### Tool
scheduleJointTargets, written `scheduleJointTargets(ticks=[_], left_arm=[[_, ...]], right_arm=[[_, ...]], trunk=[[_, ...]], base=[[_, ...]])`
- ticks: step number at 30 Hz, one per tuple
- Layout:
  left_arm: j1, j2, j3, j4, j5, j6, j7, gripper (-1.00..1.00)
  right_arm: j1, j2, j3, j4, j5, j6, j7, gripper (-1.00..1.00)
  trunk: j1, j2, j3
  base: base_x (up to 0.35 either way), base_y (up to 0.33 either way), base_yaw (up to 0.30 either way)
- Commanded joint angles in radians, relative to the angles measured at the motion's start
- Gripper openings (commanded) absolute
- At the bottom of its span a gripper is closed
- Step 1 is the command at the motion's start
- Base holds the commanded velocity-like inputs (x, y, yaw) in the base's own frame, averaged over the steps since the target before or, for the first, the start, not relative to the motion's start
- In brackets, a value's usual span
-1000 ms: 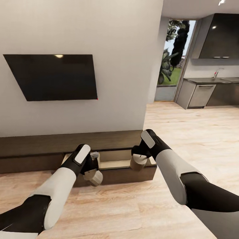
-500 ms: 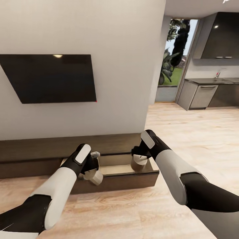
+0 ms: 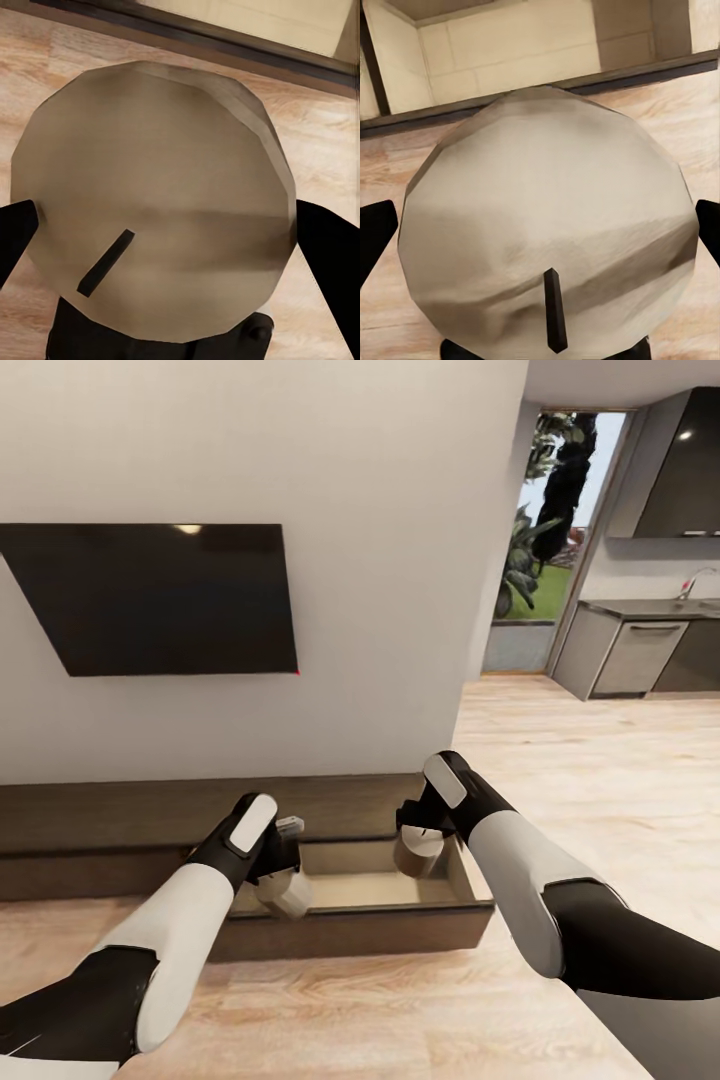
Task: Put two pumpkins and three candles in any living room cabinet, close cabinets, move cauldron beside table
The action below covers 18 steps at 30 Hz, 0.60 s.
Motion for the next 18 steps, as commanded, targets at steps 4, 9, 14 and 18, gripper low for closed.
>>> scheduleJointTargets(ticks=[4, 9, 14, 18], left_arm=[[0.000, -0.003, -0.001, 0.000, 0.000, 0.000, 0.000, -1.00], [0.000, -0.010, -0.001, 0.000, 0.000, 0.000, 0.001, -1.00], [0.000, -0.012, -0.002, 0.000, -0.001, 0.000, 0.003, -1.00], [0.000, -0.011, -0.002, -0.001, -0.001, -0.001, 0.002, -1.00]], right_arm=[[0.000, 0.000, 0.000, 0.000, -0.001, 0.000, 0.000, -1.00], [0.001, 0.000, 0.000, 0.000, -0.001, 0.000, 0.000, -1.00], [0.001, 0.000, 0.000, 0.000, -0.002, 0.001, 0.000, -1.00], [0.001, 0.000, 0.000, 0.000, -0.003, 0.002, 0.000, -1.00]], trunk=[[0.000, 0.000, 0.000], [0.000, 0.000, 0.000], [0.000, 0.000, 0.000], [0.000, 0.000, 0.000]], base=[[0.312, -0.076, 0.001], [0.285, -0.078, 0.000], [0.190, -0.017, 0.000], [0.025, -0.001, 0.000]])
